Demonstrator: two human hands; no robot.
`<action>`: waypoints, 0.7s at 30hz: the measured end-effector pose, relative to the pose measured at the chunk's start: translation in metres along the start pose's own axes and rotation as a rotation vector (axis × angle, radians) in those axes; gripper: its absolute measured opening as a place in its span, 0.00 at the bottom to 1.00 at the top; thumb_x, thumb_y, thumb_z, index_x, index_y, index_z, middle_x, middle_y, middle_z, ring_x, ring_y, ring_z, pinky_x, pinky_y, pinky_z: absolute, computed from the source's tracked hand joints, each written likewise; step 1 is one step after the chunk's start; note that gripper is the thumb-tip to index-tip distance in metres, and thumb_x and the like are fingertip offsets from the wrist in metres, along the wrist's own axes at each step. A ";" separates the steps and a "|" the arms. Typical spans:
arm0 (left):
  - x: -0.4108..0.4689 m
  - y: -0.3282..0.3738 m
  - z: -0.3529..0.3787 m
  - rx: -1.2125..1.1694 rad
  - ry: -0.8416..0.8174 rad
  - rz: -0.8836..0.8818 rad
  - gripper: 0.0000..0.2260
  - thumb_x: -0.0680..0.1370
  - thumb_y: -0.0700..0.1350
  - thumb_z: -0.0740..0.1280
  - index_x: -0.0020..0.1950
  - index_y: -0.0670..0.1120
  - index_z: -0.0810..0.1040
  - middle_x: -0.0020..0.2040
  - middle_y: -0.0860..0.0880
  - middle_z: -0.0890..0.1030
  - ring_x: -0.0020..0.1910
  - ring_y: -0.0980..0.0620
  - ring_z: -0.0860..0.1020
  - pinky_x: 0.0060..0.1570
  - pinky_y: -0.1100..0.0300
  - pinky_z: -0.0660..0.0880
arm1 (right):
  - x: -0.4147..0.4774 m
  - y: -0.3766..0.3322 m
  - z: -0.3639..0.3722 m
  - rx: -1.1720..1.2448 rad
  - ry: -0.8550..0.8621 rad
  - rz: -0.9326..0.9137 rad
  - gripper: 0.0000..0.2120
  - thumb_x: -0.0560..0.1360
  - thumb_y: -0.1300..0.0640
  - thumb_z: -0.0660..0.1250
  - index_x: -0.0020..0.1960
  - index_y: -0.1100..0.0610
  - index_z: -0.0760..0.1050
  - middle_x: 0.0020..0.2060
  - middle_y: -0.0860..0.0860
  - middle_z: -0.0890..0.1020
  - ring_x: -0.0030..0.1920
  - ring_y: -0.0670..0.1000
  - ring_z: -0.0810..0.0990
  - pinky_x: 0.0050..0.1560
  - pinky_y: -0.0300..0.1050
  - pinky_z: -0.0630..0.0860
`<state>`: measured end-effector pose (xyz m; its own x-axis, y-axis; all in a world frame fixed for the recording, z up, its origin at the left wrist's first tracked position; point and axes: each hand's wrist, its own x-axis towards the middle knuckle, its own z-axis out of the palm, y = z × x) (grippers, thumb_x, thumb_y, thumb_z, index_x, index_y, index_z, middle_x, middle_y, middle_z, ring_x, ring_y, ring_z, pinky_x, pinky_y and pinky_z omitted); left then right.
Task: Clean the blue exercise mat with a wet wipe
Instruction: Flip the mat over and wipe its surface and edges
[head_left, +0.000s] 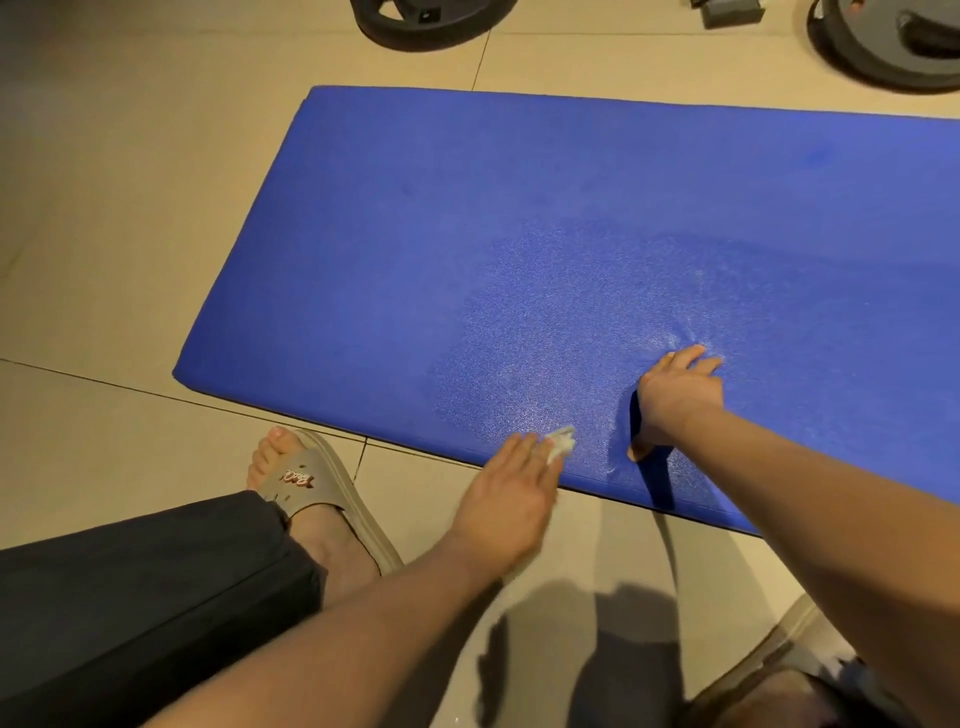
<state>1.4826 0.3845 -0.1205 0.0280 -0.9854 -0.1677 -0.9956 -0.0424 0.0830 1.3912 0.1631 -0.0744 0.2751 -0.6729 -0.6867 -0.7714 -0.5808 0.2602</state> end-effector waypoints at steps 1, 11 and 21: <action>0.001 -0.016 -0.006 0.004 0.053 -0.029 0.25 0.75 0.43 0.65 0.73 0.43 0.75 0.66 0.44 0.81 0.65 0.42 0.77 0.69 0.50 0.72 | 0.000 0.000 0.000 -0.005 -0.004 0.001 0.72 0.59 0.31 0.80 0.79 0.70 0.42 0.76 0.74 0.47 0.76 0.77 0.53 0.69 0.62 0.71; 0.027 -0.039 -0.042 -0.600 -0.024 -0.545 0.08 0.79 0.49 0.64 0.55 0.52 0.82 0.50 0.53 0.84 0.51 0.48 0.81 0.49 0.57 0.76 | 0.002 0.002 0.003 -0.029 0.012 -0.012 0.70 0.61 0.31 0.79 0.79 0.69 0.43 0.76 0.74 0.48 0.75 0.78 0.53 0.69 0.61 0.71; 0.057 -0.008 -0.040 -0.701 -0.061 -0.850 0.07 0.75 0.53 0.73 0.43 0.51 0.80 0.47 0.53 0.82 0.46 0.49 0.80 0.46 0.57 0.75 | 0.003 0.009 0.008 0.025 0.008 -0.040 0.73 0.61 0.30 0.79 0.79 0.70 0.37 0.77 0.73 0.44 0.76 0.76 0.48 0.74 0.64 0.63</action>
<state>1.4953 0.3225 -0.0912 0.6559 -0.5816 -0.4812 -0.3819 -0.8055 0.4531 1.3807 0.1601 -0.0794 0.3103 -0.6533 -0.6905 -0.7739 -0.5955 0.2156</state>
